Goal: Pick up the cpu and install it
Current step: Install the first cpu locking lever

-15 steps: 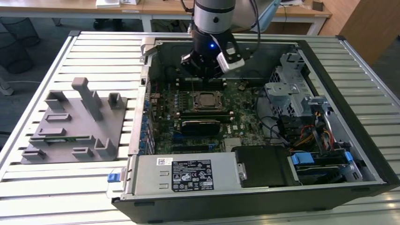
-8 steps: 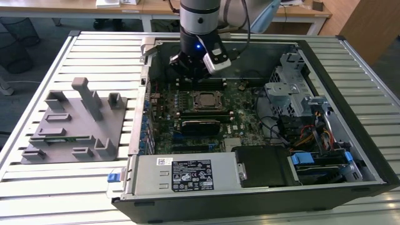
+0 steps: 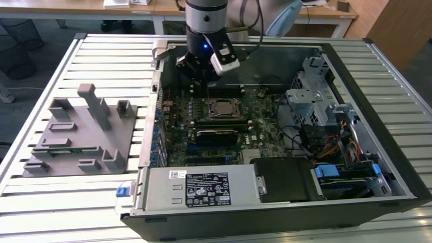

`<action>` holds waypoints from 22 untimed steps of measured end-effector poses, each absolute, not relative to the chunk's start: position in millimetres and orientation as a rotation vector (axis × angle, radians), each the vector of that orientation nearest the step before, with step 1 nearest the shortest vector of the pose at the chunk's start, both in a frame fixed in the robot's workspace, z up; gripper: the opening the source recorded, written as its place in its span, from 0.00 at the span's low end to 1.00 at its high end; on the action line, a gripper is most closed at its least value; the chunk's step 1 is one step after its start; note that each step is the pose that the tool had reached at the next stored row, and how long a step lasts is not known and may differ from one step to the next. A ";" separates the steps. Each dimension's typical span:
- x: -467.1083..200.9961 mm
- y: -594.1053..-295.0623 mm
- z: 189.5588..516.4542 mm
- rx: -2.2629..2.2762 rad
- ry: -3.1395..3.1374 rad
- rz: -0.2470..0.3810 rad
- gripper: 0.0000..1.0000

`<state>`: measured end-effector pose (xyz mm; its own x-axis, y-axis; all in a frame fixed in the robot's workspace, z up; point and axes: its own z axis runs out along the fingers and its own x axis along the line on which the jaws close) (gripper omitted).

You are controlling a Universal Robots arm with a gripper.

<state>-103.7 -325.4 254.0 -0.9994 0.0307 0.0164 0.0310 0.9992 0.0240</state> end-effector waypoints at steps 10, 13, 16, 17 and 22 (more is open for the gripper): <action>-109.2 -311.6 251.6 0.005 -3.125 -0.038 0.11; -109.3 -311.6 251.4 0.006 -3.126 -0.036 0.11; -109.2 -311.4 251.2 0.006 -3.136 -0.036 0.11; -109.1 -311.4 251.2 0.007 -3.138 -0.036 0.11; -103.3 -310.9 251.3 0.011 -3.142 -0.037 0.11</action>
<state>-103.3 -310.9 251.3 -1.0000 -0.0073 -0.0003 -0.0073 0.9997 0.0234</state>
